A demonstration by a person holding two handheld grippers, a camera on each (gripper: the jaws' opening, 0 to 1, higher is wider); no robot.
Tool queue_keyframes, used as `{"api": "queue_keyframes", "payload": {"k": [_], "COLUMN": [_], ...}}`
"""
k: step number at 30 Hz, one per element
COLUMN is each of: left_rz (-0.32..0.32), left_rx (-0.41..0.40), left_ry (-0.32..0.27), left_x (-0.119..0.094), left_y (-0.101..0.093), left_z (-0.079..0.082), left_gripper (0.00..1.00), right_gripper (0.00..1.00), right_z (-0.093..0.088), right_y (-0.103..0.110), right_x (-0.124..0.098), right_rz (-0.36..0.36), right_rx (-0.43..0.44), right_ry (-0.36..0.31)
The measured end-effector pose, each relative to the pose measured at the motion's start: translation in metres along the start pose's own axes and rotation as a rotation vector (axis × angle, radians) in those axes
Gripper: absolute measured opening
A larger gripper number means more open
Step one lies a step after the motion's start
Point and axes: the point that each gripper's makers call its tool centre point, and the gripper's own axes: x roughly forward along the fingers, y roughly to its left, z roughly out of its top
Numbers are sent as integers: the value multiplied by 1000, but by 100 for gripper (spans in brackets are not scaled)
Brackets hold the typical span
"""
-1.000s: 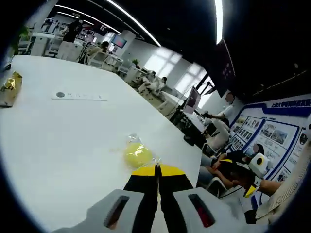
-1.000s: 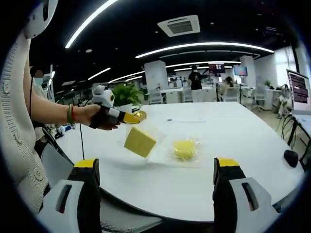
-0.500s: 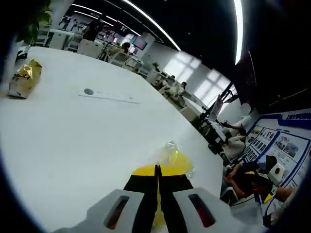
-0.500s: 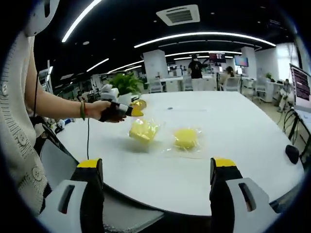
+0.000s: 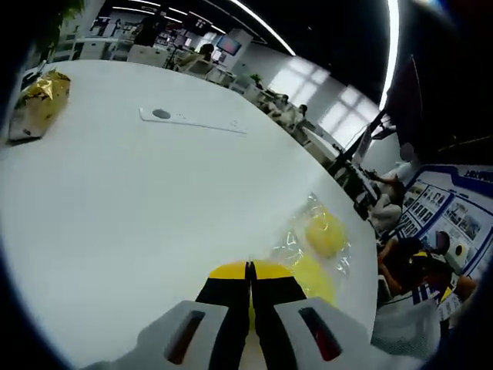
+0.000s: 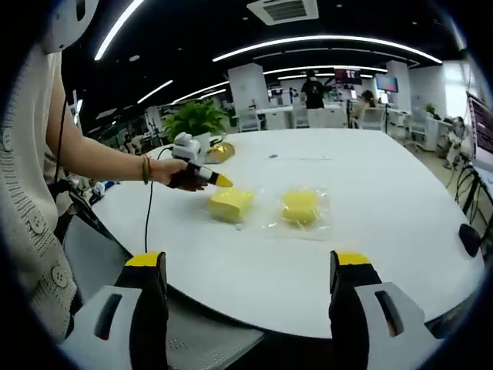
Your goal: Compare the silicone blocks by pressing each to a similar depth, holding the contact briefly, and releasing to observe deformation and rebound differences across the visible hardness samples.
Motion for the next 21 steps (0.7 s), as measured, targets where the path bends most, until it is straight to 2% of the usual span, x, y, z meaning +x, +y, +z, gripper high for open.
{"api": "queue_keyframes", "payload": {"k": [8,11,14,19,21], "left_rz": [-23,-39,-41,-28,-3], "left_rx": [-16,21,16,8,50], "left_ry": [-15,-27,-28,-76,-92], "left_x": [-4,-6,-8,-16,-21], "left_y": [-2,-5,-5,-6,-5], "left_z": [-1,1,2,15,19], "left_gripper": [0,0,0,16,26], "right_gripper": [79,78,78,72,72], "right_z": [-1,0,1,-1,0], "right_y": [3,4,5,7,8], "right_x": [11,13,14,14,14], "right_rz": [31,39,46,61,69], "right_rx": [6,5,7,18,14], "right_ry": [14,16,11,17,20]}}
